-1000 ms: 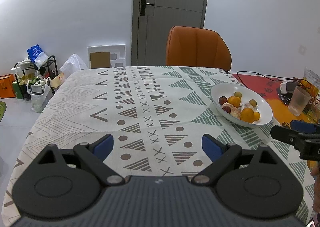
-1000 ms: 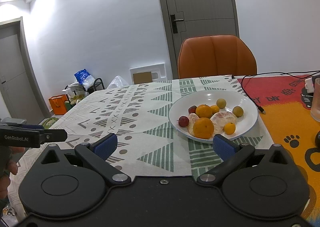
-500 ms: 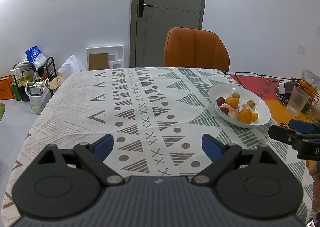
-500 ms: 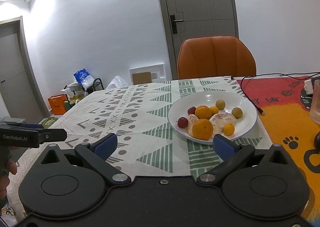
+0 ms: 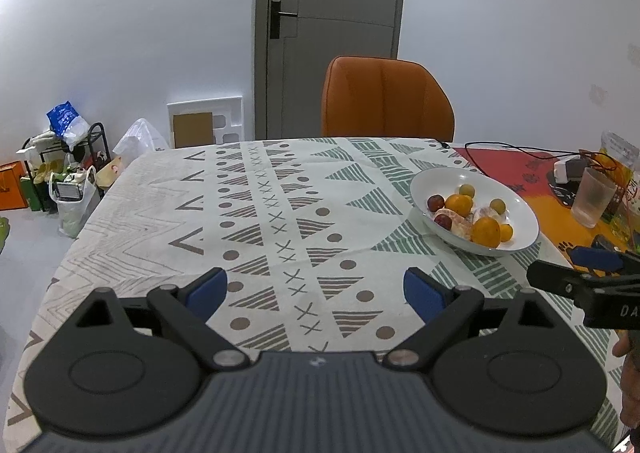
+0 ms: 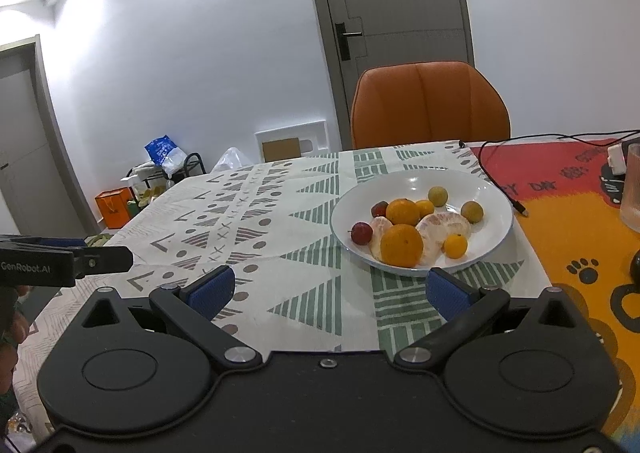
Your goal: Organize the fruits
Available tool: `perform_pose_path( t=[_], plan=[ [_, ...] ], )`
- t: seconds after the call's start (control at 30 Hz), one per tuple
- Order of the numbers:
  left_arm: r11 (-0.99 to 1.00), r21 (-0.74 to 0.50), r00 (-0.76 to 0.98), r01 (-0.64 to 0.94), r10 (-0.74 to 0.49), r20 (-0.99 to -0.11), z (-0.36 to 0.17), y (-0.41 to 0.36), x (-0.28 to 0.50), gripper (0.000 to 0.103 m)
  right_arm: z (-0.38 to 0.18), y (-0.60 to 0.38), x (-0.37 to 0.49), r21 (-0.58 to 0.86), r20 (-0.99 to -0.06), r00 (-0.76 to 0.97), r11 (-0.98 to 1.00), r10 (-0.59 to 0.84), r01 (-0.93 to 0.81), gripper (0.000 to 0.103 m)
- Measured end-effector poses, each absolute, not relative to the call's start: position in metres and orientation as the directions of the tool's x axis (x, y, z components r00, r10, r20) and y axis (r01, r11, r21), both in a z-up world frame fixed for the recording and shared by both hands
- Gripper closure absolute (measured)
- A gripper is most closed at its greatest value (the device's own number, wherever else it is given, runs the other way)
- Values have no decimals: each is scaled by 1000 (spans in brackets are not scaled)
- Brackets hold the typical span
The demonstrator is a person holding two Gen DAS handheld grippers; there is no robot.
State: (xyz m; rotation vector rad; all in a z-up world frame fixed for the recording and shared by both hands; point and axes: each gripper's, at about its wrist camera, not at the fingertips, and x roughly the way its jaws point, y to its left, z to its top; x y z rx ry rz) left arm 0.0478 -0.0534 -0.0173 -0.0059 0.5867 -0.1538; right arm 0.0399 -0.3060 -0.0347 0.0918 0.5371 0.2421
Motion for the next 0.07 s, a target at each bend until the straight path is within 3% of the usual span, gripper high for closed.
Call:
perform_pose_path(
  t=[0.07],
  plan=[
    [988, -48, 820, 144, -146, -554, -18, -54, 49, 9, -36, -307, 40, 151, -497, 831, 968, 252, -203, 0]
  ],
)
